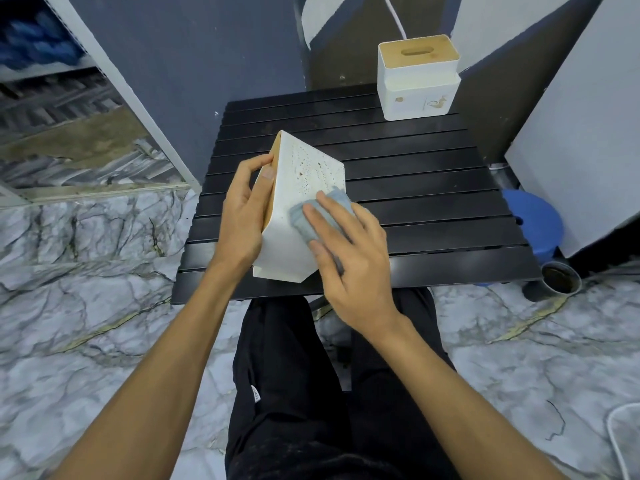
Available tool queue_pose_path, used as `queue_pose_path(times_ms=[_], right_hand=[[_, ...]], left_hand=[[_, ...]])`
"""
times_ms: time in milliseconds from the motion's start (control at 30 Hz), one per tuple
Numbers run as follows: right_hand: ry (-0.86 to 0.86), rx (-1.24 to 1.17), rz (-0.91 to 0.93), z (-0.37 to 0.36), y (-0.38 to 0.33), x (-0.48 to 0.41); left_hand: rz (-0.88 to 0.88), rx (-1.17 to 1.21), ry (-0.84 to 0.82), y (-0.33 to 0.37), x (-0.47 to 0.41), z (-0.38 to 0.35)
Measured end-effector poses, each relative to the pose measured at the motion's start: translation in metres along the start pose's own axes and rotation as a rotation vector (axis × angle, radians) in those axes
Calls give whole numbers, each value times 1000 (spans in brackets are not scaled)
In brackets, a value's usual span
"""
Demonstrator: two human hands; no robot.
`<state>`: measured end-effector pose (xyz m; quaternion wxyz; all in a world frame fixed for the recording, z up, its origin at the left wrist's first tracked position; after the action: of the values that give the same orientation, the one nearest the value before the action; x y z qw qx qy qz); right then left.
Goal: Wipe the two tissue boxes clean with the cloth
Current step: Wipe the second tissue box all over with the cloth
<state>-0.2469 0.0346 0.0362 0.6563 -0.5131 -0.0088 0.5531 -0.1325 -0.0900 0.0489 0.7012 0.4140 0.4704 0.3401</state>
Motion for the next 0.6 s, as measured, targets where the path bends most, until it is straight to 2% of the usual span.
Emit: queue_pose_path(times_ms=[133,200,433,600], right_hand=[[-13,-189,-237,1,23,-15],[-22,-241,-282,3,28,-9],[-52,93,78,-2,-24,5],[-65,66,-148,-2,-8,-20]], left_hand=[[21,18,25,-3,0,2],[24,31,43,-3,1,2],[-16,17,57,0,0,3],[2,28,92,1,3,3]])
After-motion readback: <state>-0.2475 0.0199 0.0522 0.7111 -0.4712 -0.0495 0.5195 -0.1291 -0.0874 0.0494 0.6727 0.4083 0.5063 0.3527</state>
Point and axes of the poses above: each hand's wrist, its own x-axis away from the middle knuckle, its own z-axis out of the back of the hand, y = z × x, the point moved 7 cm from there along -x, towards the middle knuckle, and after that the axes turned 11 degrees about -z, right-handed, at the moved point
